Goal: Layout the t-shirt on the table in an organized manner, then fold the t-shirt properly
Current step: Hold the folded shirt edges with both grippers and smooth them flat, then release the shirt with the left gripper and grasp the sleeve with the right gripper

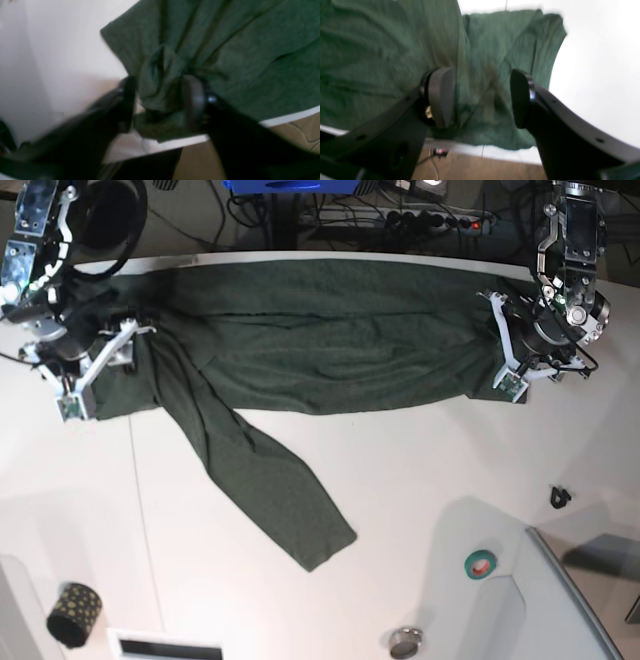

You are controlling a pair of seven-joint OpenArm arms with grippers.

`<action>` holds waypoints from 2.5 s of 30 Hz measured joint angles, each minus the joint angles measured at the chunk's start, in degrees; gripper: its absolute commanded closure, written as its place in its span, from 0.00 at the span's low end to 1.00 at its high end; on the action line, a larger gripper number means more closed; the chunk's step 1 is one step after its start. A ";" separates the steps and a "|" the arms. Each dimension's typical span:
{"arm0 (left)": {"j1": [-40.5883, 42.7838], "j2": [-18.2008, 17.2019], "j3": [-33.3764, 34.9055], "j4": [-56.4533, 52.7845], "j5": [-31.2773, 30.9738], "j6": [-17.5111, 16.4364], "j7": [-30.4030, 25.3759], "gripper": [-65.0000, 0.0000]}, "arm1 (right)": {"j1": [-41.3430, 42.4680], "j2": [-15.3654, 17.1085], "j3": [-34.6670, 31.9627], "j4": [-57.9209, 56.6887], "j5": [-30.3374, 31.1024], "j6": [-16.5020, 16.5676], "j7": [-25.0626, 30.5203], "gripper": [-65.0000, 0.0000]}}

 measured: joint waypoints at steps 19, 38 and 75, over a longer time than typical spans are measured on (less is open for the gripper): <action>-0.59 7.23 -43.25 4.11 -0.46 -12.76 1.03 0.32 | 37.73 2.71 -19.23 -48.76 -0.20 0.02 8.04 0.48; 1.31 8.68 -58.27 2.47 -10.95 -12.72 1.29 0.32 | 45.35 1.68 -22.05 -74.03 -0.04 -0.24 24.15 0.48; 1.25 8.46 -58.12 -2.75 -10.73 -12.72 1.18 0.32 | 42.93 3.34 -21.97 -64.39 0.24 -4.15 20.85 0.36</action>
